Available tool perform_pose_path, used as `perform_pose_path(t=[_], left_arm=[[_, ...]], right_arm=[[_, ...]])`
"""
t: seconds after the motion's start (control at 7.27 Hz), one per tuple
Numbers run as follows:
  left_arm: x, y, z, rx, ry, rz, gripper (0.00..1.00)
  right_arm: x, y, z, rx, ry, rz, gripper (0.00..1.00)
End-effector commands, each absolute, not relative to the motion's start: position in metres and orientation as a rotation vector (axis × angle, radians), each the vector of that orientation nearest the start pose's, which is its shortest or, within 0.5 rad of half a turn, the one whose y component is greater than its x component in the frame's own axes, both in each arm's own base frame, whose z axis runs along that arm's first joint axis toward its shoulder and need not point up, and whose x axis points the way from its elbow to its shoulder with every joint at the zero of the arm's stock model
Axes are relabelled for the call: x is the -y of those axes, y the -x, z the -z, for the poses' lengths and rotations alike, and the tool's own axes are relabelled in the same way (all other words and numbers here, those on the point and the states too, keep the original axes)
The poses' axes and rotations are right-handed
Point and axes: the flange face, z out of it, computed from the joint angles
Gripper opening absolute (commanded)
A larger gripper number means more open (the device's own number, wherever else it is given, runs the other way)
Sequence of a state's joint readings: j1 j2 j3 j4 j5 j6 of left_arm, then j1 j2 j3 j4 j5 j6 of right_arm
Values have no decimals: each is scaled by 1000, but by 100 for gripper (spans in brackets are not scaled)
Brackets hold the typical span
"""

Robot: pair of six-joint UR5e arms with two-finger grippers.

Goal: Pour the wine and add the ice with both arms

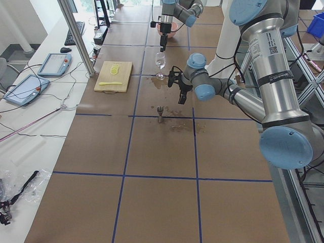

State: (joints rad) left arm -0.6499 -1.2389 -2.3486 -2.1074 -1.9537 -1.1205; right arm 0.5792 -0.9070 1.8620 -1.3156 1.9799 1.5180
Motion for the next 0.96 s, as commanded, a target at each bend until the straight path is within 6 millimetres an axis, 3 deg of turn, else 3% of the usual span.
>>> perform_pose_path(t=[0.0,0.41,0.55,0.69,0.83], left_arm=[[309,-196,-361,-957,-251,-50,100],[403,-141,-319,-792,-390,-100,100],[436,-126,-303,-742,-405,-102,100],[470,-108,-298,-691,-413,-113,100],[497,-92,-318,-678,-394,-158,100]], right_arm=[[429,432,-133,1227,-52,-240,100],[444,377,-183,1145,-86,-222,100],[447,358,-184,1090,-114,-172,100],[445,342,-208,1011,-123,-117,100],[450,327,-239,944,-145,-54,100]])
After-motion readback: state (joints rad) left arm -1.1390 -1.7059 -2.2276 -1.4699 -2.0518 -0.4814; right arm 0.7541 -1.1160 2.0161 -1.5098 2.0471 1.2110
